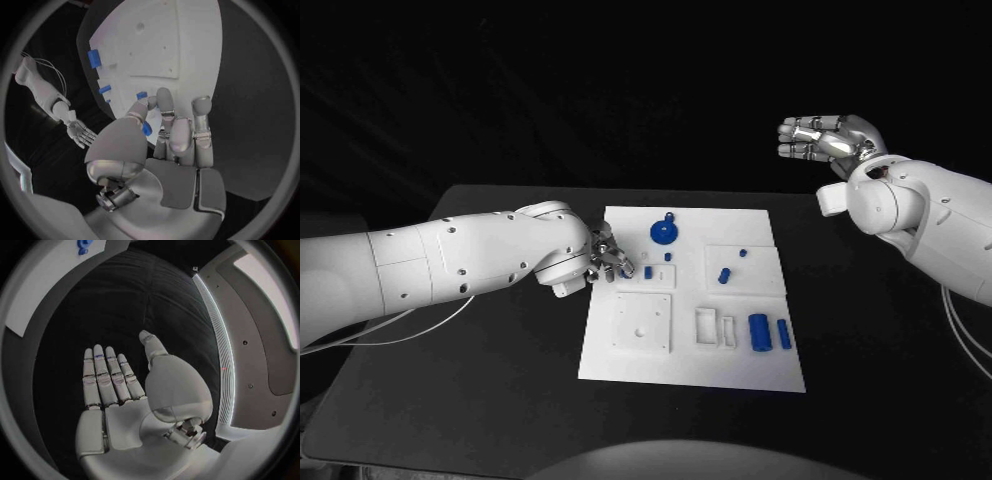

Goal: Assemble the parts on the task board

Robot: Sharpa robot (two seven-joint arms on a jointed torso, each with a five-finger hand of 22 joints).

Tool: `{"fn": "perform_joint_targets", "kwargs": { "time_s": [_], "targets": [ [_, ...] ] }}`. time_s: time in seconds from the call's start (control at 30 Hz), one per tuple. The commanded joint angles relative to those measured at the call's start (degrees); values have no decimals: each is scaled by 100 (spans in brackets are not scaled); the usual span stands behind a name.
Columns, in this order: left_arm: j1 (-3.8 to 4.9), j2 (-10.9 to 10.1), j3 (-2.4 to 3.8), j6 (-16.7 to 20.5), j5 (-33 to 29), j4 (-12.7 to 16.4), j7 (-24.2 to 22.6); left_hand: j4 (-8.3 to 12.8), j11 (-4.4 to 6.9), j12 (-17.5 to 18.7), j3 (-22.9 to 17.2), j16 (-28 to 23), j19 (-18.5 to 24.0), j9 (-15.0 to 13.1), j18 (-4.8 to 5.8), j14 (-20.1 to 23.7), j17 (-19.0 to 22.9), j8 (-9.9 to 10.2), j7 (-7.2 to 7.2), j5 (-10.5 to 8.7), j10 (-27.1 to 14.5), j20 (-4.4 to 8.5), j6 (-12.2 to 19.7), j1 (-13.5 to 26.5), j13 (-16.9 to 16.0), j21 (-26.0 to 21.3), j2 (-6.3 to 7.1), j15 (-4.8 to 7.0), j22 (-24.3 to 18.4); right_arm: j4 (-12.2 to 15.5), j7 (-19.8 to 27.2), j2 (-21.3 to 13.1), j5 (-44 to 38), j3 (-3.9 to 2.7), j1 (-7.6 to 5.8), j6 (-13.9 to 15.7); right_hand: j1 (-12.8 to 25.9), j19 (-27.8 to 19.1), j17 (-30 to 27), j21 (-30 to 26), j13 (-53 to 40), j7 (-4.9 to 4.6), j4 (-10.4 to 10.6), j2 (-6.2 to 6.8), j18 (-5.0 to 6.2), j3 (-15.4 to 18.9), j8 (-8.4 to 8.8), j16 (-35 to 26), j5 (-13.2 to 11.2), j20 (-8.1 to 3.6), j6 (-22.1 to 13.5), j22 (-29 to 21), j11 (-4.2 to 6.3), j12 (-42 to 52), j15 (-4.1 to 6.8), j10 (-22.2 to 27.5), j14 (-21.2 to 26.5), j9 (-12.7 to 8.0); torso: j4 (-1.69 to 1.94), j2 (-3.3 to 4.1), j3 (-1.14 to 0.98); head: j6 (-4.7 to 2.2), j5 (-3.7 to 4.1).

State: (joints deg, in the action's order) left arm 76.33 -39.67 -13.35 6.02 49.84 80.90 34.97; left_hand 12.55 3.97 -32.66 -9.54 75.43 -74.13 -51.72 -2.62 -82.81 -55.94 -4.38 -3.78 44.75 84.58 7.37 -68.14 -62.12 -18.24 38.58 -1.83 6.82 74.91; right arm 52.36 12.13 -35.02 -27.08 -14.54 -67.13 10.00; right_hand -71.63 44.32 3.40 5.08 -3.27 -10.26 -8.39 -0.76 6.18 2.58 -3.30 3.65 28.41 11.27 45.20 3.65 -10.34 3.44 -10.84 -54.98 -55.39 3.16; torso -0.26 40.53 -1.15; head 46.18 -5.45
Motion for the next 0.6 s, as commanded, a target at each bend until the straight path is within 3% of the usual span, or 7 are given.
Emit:
{"fn": "perform_joint_targets", "kwargs": {
  "time_s": [0.03, 0.6],
  "targets": [
    [-38, 34, -35, -241, -70, -39, 130, 232, 76, -27, -229, 27, 23, -4, 19, -33, -15, -41, 593, 18, 227, -4, -922, -10, 3, 10, -77, -13, 192, -4, 51, 8, -42, -2, 3, -102, 10, -27, 7, -15, 7, -24, -31, -35, -33, 10, 23, -4, 22, -6, -6, -4, 9, -23, 4, 24, 44, -9, 3, -1, 2, -6, -4],
    [-33, 150, -35, -180, 59, -163, 109, 243, 84, -64, -242, 56, 2, -43, 16, -42, -63, -52, 597, 27, 226, -6, -916, 0, -9, 60, -97, -10, 202, -6, 43, 15, -75, -2, 6, -122, 6, -42, 7, -18, 8, -26, -43, -36, -34, 10, 24, -4, 21, -4, -21, -5, 7, -23, 1, 42, 48, -10, -3, -3, 1, 11, 1]
  ]
}}
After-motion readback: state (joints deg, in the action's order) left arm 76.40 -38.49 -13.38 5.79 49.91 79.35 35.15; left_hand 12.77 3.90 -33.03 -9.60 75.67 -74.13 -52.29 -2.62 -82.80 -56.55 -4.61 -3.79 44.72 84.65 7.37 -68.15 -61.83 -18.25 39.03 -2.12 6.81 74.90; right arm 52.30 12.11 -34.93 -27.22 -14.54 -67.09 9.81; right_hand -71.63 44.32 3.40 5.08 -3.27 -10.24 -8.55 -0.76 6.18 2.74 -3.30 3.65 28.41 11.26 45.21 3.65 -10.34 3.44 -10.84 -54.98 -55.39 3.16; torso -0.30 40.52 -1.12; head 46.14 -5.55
